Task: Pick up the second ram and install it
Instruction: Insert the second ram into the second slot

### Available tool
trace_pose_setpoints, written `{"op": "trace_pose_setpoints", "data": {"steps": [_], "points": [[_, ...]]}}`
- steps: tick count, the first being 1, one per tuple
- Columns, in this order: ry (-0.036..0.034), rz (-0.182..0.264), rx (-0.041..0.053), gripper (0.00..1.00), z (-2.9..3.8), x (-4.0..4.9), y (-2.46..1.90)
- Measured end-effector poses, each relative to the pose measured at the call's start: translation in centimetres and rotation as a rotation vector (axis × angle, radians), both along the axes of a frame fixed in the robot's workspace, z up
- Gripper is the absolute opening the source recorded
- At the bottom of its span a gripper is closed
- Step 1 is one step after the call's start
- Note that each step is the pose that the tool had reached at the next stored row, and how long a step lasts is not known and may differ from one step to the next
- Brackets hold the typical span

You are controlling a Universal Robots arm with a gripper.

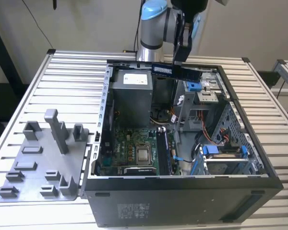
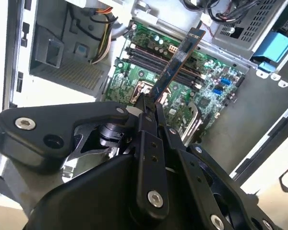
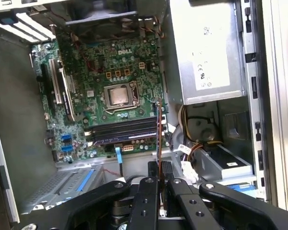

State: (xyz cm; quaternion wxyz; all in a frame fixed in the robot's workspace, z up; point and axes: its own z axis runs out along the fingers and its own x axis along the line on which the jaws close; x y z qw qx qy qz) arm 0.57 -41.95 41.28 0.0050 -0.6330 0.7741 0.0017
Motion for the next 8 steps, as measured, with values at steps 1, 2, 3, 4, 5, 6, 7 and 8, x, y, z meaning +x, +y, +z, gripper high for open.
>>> {"op": "trace_pose_setpoints", "data": {"steps": [1,2,3,4,5,6,7,8], "points": [[0.0000,-0.015,0.0000,0.14,0.00,0.00,0.00],[0.0000,-0.030,-0.0001,0.14,-0.01,0.00,0.00],[0.0000,-0.046,-0.0001,0.14,-0.01,0.00,0.00],[0.0000,-0.061,0.0000,0.14,-0.02,0.00,0.00],[0.0000,-0.076,0.0000,0.14,-0.03,0.00,0.00],[0.0000,-0.092,-0.0001,0.14,-0.03,0.00,0.00],[0.0000,-0.108,0.0000,0.14,-0.04,0.00,0.00],[0.0000,-0.125,0.0000,0.14,-0.05,0.00,0.00]]}}
